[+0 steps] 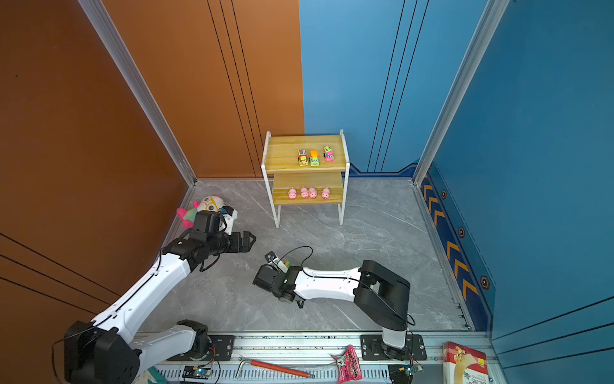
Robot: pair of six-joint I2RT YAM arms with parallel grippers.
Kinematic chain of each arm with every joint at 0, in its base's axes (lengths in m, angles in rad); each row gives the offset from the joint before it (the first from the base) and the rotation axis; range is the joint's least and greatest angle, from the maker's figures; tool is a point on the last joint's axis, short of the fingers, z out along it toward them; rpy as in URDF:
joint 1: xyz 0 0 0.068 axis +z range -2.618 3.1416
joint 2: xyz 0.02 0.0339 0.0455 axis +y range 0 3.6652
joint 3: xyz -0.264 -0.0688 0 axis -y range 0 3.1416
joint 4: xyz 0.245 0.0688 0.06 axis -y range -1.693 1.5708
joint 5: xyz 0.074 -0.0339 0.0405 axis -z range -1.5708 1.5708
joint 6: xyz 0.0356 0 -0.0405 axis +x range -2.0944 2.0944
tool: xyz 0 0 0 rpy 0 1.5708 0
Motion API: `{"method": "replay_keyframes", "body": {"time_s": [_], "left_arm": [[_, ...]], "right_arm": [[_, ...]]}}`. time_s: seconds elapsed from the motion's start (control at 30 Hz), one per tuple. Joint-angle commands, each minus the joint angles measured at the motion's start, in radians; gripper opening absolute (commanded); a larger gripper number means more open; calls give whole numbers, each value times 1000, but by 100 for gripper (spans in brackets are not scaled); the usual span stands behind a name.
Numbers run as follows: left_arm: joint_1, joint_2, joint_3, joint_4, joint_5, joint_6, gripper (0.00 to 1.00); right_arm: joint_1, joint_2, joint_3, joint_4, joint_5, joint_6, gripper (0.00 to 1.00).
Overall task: Organize plastic toys on shelves
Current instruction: Move the plastic toy to the center of the table.
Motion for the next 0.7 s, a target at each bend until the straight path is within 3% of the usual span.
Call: {"method": "replay_keyframes", "body": {"time_s": [0.0,0.23,0.67], "left_arm": [[9,-2,20,-16,17,5,99],[8,-5,20,-15,18,5,99],[6,-13,20,-15,10,8,99]], "right_arm": [[-30,-104,-89,97,-92,33,25],[-140,-221,-280,212,-89,77,25],[-255,-168,-485,668,30,-33,28]]}}
